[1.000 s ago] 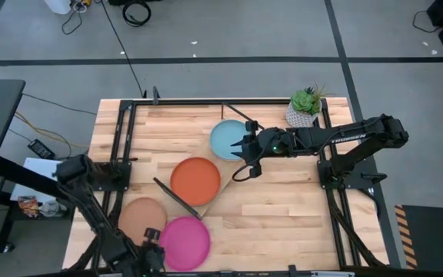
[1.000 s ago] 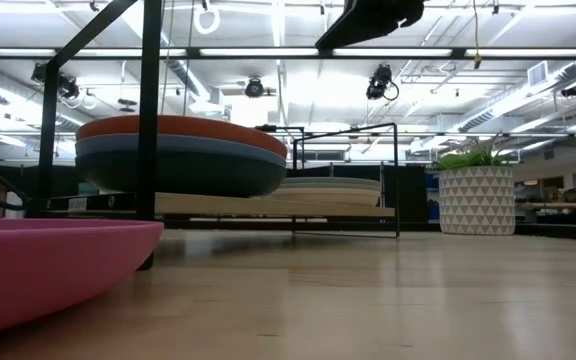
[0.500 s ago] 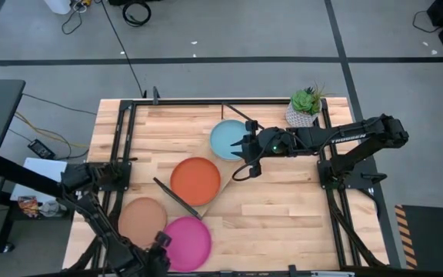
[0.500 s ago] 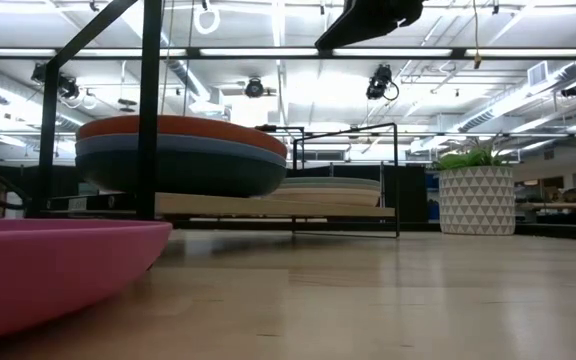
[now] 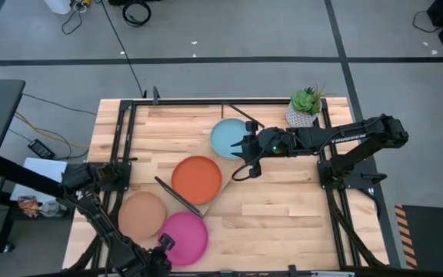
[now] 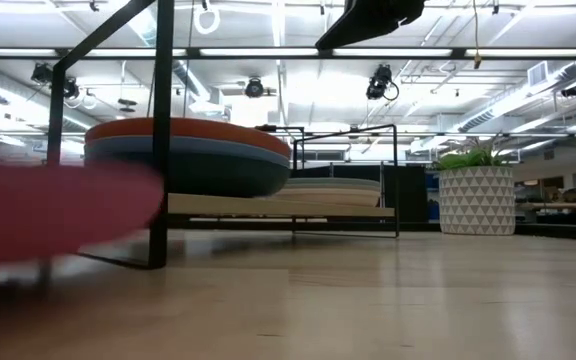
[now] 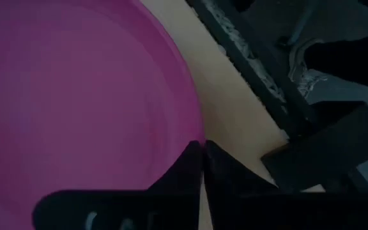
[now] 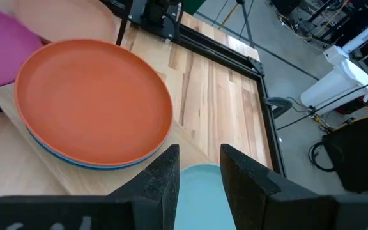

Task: Place and stack plates onto a shelf
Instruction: Stack the pink plate on top of the orange plate on the shelf

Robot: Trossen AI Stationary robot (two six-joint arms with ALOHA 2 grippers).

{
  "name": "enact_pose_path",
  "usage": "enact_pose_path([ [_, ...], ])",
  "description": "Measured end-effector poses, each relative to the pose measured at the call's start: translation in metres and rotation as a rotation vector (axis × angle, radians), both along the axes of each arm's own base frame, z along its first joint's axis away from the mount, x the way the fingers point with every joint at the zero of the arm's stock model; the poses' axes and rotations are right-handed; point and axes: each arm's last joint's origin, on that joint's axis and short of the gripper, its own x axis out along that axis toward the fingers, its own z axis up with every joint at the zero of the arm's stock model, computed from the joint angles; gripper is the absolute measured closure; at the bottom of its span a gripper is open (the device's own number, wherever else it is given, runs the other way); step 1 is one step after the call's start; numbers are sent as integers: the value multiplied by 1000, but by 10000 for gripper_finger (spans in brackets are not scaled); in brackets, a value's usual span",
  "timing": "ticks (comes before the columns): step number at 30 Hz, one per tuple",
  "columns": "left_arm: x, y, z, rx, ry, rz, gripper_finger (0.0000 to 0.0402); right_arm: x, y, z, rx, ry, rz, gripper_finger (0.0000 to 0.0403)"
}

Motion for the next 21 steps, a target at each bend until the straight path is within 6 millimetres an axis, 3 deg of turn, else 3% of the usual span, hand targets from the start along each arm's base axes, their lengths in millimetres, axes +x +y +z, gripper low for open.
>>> enact_pose_path([
  [7, -2, 6, 33, -74, -79, 12, 395, 0, 0, 0, 16, -3, -8, 284],
  [15, -8, 27, 107, -229, -347, 71, 395, -2, 0, -2, 4, 19, -36, 284],
  [21, -6, 51, 150, -205, -567, 57, 395, -23, 11, 9, -24, 41, -92, 284],
])
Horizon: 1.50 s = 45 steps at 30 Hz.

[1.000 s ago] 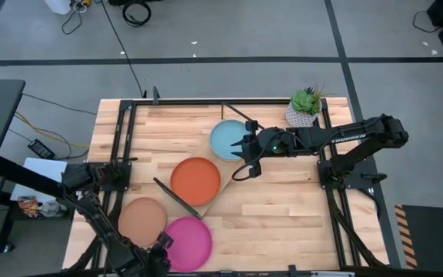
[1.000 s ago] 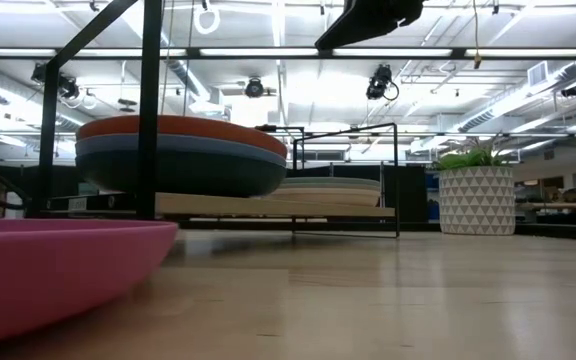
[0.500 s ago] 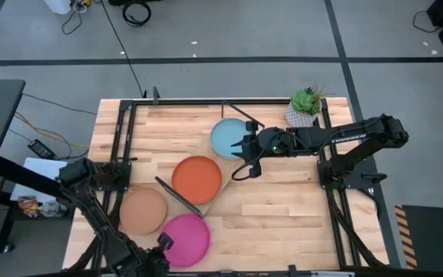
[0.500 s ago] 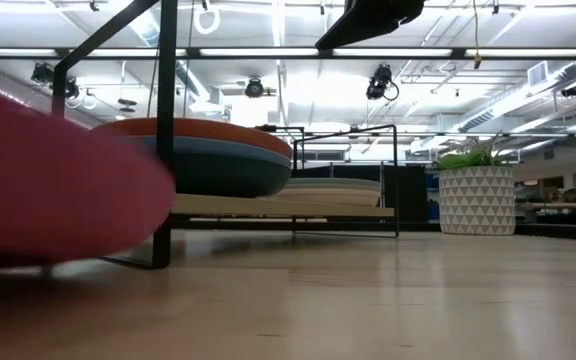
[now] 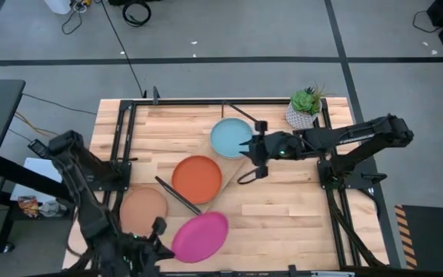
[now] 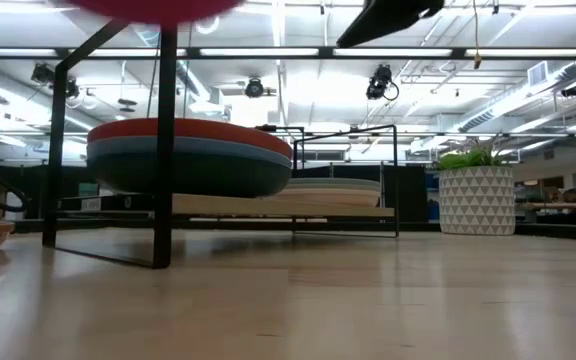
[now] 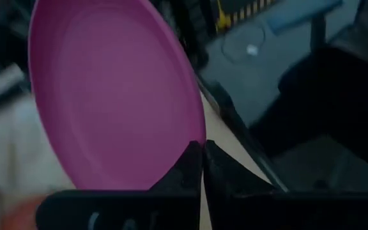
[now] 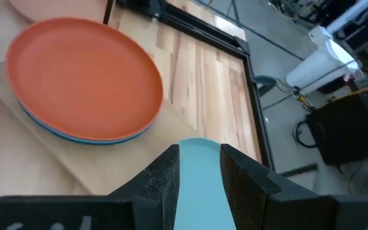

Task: Place and stack plates onto a shelf
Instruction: Stack the pink plate on top of the orange plate on the shelf

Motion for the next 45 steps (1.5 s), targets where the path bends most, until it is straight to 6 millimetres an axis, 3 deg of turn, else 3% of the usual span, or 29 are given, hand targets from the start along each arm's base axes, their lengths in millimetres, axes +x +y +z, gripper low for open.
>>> enact_pose_path([
  [5, 17, 24, 34, 35, -177, -34, 397, -22, 8, 17, 41, -50, -12, 284],
  [9, 32, 52, 43, 120, -198, 6, 397, -34, 13, 26, 80, -89, -1, 284],
  [12, 47, 78, 37, 194, -122, 63, 397, -38, 16, 29, 94, -103, 8, 284],
  [17, 71, 127, 15, 245, 144, 79, 397, -38, 17, 28, 104, -99, 5, 284],
  [24, 76, 177, -2, 365, 421, -71, 397, -39, 17, 27, 106, -90, -1, 284],
  [29, 70, 194, -11, 497, 565, -217, 398, -39, 17, 26, 104, -81, -4, 284],
  [36, 65, 199, -15, 757, 603, -529, 393, -39, 10, 24, 84, -66, -58, 284],
  [45, 62, 198, -16, 837, 608, -668, 395, -39, -4, 24, 92, -81, -164, 284],
])
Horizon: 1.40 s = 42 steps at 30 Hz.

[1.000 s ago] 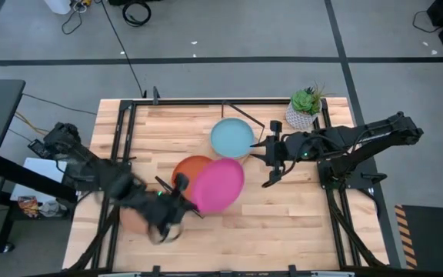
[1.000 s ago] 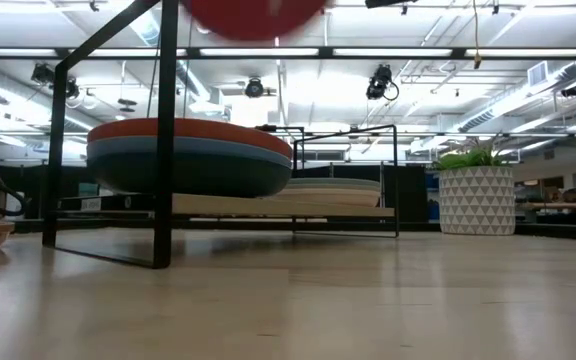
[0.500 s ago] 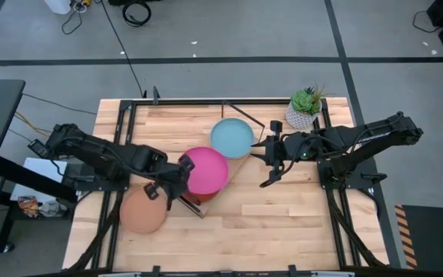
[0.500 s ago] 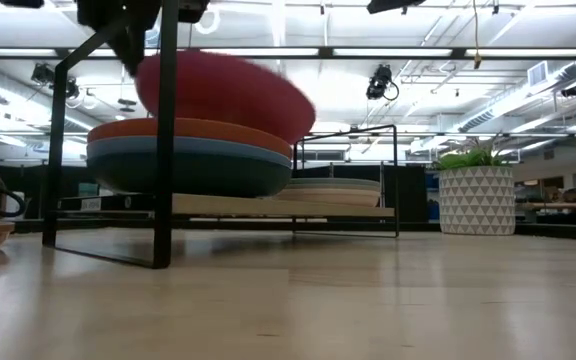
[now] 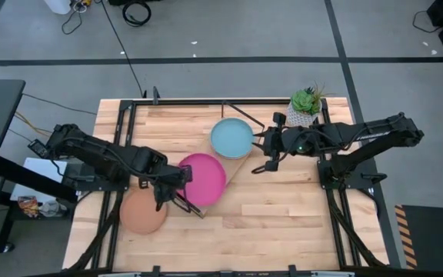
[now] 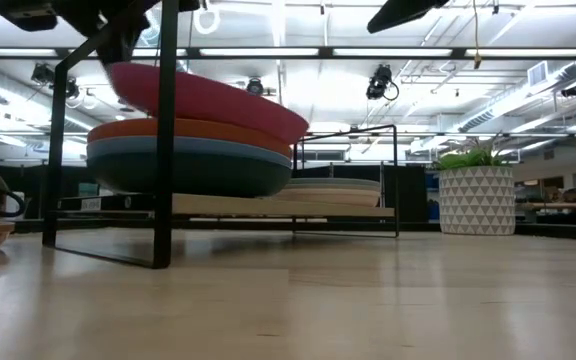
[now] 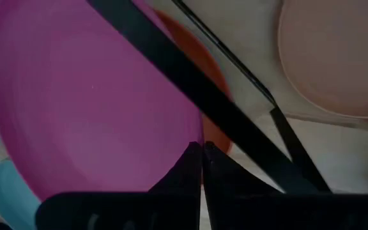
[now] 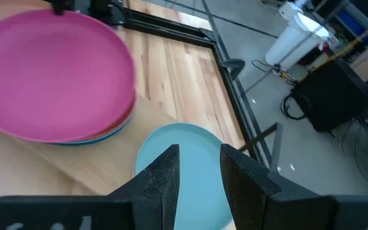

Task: Place and stack plates onto a shelf
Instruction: Stack the pink plate on top of the orange plate on the shelf, then stack the brown plate on top of the light blue plate on the shelf

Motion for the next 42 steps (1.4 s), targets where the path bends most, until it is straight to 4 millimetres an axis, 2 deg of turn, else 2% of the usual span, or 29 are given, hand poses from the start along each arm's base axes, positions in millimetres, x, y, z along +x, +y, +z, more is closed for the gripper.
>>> enact_pose_path([
  [5, 2, 7, 0, -40, -3, 110, 380, 0, -3, 0, 27, -14, -28, 284],
  [15, 4, 9, 0, -127, -52, 415, 249, 0, -3, 0, 25, -15, -27, 284],
  [19, 3, 4, 4, -42, -149, 538, 227, 0, -3, 0, 15, -11, -21, 284],
  [21, 2, 1, 17, -54, -185, 562, 229, 1, -3, 1, 8, -11, -16, 284],
  [24, -2, -4, 49, -179, -290, 616, 243, 1, -2, 1, 10, -21, -6, 284],
  [27, -8, -11, 83, -374, -389, 666, 257, 2, -2, 2, 21, -24, 12, 284],
  [31, -15, -26, 103, -695, -384, 715, 267, 2, -1, 2, 30, -24, 38, 284],
  [35, -24, -54, 88, -799, -229, 803, 274, 3, 0, 2, 38, -21, 70, 284],
  [42, -42, -105, 26, -768, 15, 1160, 276, 3, 1, 2, 37, -15, 97, 284],
])
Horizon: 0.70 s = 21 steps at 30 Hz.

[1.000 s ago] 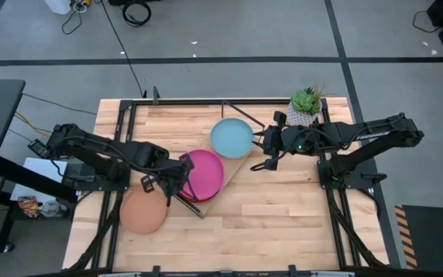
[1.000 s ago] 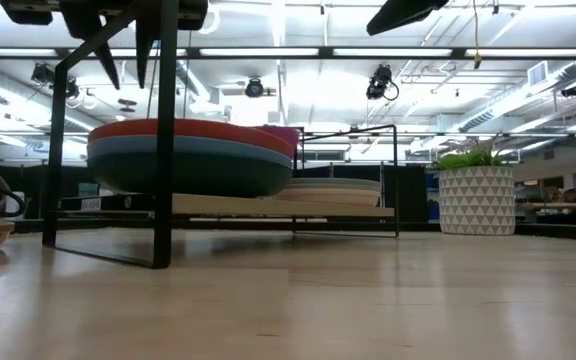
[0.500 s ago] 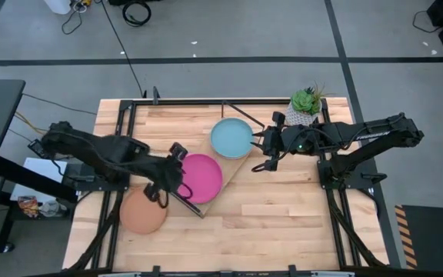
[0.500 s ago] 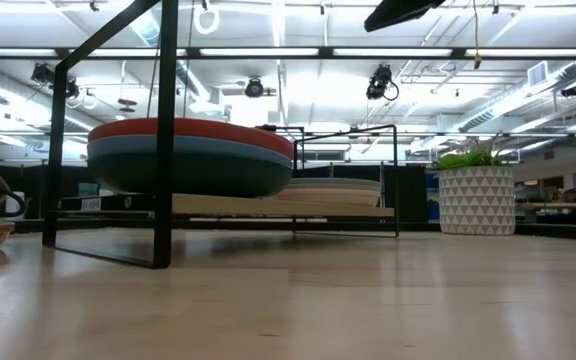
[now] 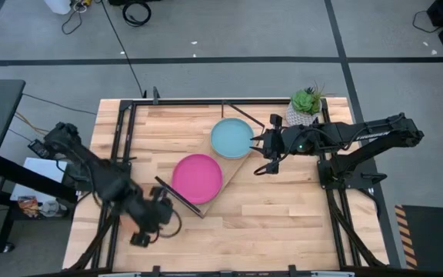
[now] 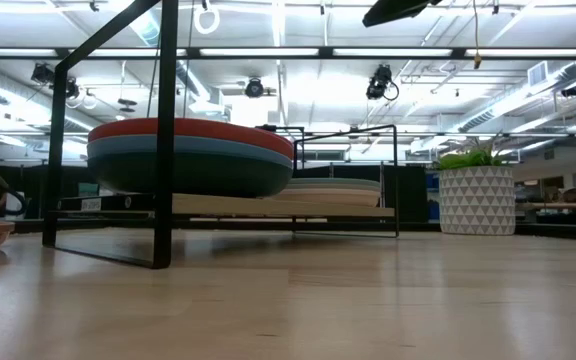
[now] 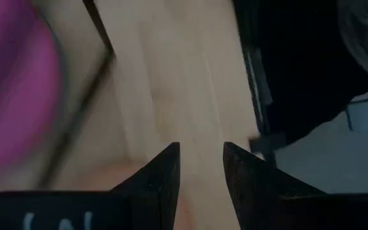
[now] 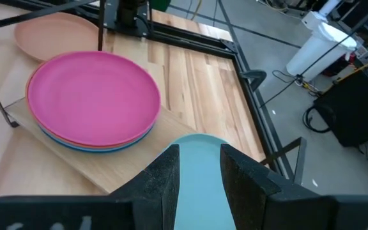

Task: Place and stack plates onto a shelf
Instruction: Stack the brown plate on top of the light blue plate on the shelf

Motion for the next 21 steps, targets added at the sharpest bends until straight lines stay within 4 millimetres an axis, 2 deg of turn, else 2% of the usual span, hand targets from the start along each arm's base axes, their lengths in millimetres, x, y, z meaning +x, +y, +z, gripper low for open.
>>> enact_pose_path([
  [5, -20, -30, -41, 24, 168, 145, 276, 1, 0, 1, -10, -9, 9, 284],
  [11, -38, -55, -81, 149, 234, 242, 277, 3, 1, 4, 0, -42, 38, 284],
  [21, -32, -73, -142, 334, 303, 355, 277, 5, 2, 5, -11, -56, 48, 284],
])
